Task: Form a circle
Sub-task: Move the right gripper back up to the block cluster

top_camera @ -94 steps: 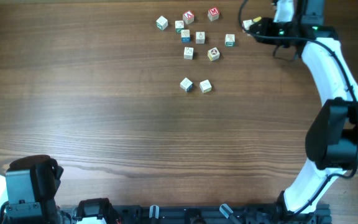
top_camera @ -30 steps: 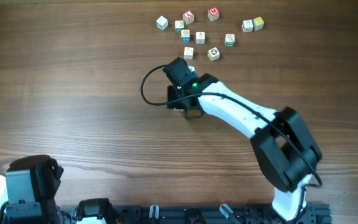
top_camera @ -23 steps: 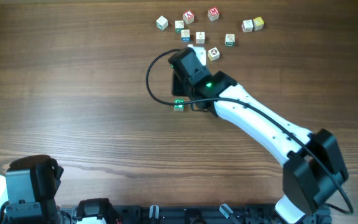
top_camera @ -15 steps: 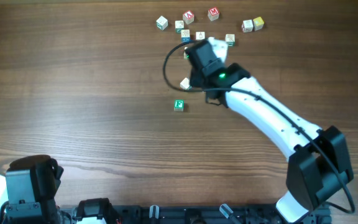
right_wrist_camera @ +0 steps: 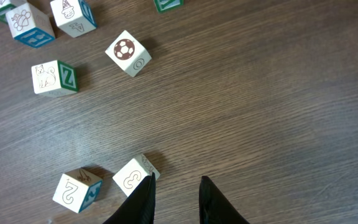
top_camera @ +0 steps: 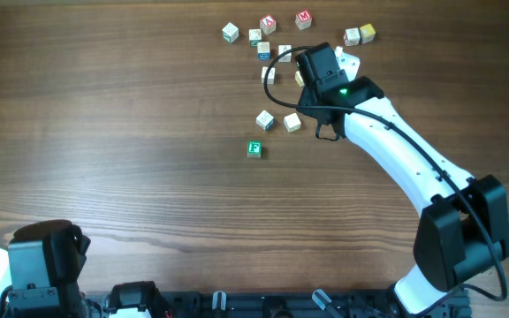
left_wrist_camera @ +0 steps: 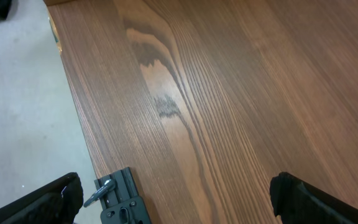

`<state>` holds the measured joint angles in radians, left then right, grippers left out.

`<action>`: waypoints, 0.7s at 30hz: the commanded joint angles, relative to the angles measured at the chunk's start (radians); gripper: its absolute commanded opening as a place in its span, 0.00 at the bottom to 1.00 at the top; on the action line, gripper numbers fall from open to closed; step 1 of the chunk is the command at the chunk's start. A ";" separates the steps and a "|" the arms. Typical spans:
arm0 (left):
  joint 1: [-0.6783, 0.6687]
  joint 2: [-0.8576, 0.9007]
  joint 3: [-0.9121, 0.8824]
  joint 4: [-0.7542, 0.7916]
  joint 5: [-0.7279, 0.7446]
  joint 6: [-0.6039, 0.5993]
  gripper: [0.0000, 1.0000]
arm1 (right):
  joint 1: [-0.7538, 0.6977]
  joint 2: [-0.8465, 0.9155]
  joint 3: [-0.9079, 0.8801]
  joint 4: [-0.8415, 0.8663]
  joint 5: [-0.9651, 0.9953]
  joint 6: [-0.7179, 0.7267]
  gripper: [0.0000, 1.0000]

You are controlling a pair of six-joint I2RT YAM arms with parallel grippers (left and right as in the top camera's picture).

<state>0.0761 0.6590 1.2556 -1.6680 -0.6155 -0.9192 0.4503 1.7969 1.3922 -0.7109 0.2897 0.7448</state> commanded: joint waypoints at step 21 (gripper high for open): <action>0.007 -0.002 -0.001 0.002 -0.003 -0.013 1.00 | -0.106 0.161 0.006 0.232 -0.129 -0.143 0.04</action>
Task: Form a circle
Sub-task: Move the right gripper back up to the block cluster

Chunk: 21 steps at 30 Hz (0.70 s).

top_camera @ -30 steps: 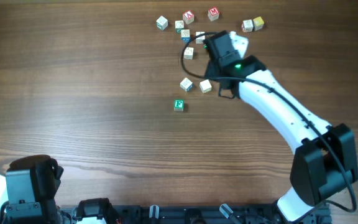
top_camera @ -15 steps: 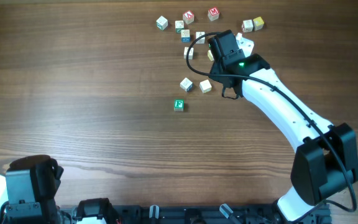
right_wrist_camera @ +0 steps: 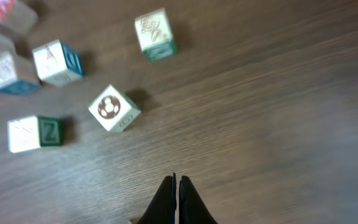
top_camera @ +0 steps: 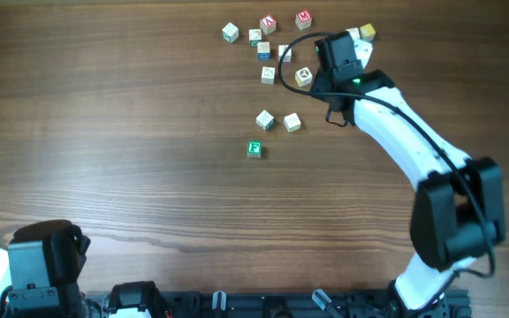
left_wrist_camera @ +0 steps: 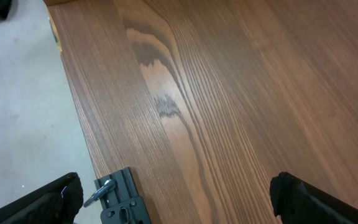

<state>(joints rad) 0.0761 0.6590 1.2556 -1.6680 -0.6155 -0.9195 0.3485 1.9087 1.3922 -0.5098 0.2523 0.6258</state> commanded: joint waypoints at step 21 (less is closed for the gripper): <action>0.007 -0.002 -0.001 0.002 -0.003 -0.012 1.00 | -0.010 0.166 0.006 0.092 -0.319 -0.021 0.04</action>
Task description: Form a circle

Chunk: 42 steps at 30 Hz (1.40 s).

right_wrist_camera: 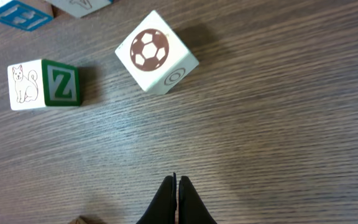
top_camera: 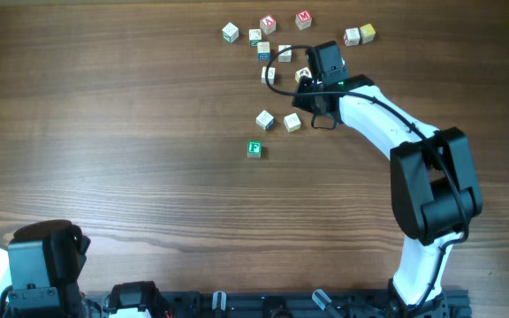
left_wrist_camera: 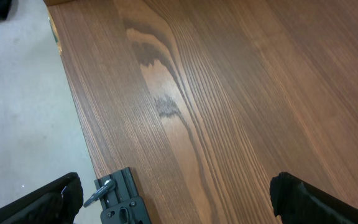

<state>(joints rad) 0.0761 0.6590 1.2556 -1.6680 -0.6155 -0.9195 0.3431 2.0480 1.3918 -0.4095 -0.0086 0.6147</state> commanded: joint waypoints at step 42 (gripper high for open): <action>0.007 -0.002 -0.001 0.002 -0.003 -0.012 1.00 | -0.005 0.027 0.007 -0.090 -0.135 0.000 0.04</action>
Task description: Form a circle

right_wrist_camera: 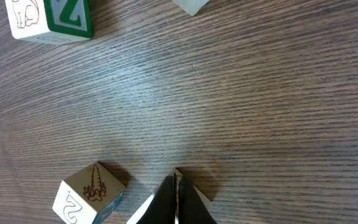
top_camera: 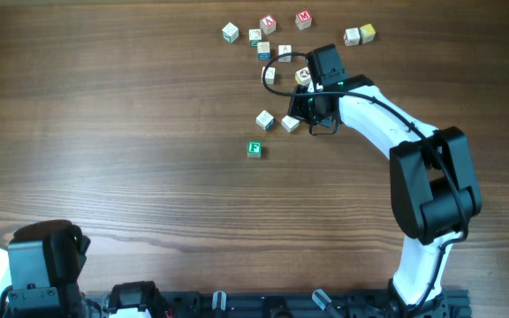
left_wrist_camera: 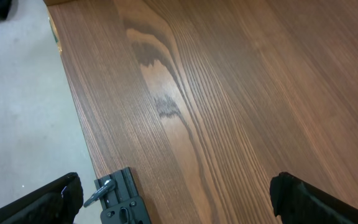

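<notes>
Small picture-and-letter cubes lie scattered at the table's far side. My right gripper [top_camera: 312, 113] [right_wrist_camera: 176, 182] is shut with nothing between its fingers. Its tips sit over the top corner of a pale cube [top_camera: 291, 124] [right_wrist_camera: 194, 194], which is mostly hidden beneath them. Just left of it lies the "2" carrot cube [right_wrist_camera: 89, 191] [top_camera: 264, 119]. The Z cube [right_wrist_camera: 50, 18] [top_camera: 269, 74] and the football cube [top_camera: 303, 76] lie farther off. A green cube [top_camera: 254, 149] sits alone, nearer me. My left gripper [left_wrist_camera: 178, 183] is open at the near left table corner.
More cubes lie at the back: a white one [top_camera: 230, 33], two red ones [top_camera: 269, 24] [top_camera: 304, 18], and a pair at the right [top_camera: 353, 36] [top_camera: 367, 33]. A black bracket [left_wrist_camera: 120, 199] is fixed at the table edge under the left gripper.
My right gripper, still shut, has moved from beside the football cube toward me. Its tips are now over the pale cube next to the "2" cube. The left arm has not moved.
My right gripper stood slightly open beside the "3" cube next to the "2" cube. Then it was shut and farther back, near the far-right cubes. Then it was close to the football cube, and now it is back at the pale cube. No cube has visibly shifted.
</notes>
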`<state>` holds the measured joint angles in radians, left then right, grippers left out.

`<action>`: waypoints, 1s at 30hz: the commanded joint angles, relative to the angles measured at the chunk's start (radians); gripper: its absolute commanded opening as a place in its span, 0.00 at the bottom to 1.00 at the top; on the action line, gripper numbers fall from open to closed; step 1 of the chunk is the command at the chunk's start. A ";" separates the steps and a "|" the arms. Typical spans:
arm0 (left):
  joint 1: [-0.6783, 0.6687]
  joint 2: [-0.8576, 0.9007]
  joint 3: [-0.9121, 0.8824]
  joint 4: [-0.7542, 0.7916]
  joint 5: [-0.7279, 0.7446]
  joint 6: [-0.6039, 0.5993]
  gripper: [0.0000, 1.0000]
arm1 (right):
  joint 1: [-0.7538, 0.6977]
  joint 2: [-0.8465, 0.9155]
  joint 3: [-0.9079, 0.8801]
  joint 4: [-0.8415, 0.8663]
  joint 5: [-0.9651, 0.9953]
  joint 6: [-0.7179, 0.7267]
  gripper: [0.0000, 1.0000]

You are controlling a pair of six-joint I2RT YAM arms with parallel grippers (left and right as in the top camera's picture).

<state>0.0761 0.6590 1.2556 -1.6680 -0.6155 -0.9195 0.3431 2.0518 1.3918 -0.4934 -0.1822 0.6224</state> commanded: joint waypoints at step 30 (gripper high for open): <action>0.007 -0.002 -0.001 0.002 -0.003 -0.012 1.00 | -0.008 0.023 0.007 -0.069 -0.030 0.034 0.04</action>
<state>0.0761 0.6590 1.2556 -1.6680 -0.6155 -0.9195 0.3412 2.0518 1.3918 -0.5686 -0.1780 0.6537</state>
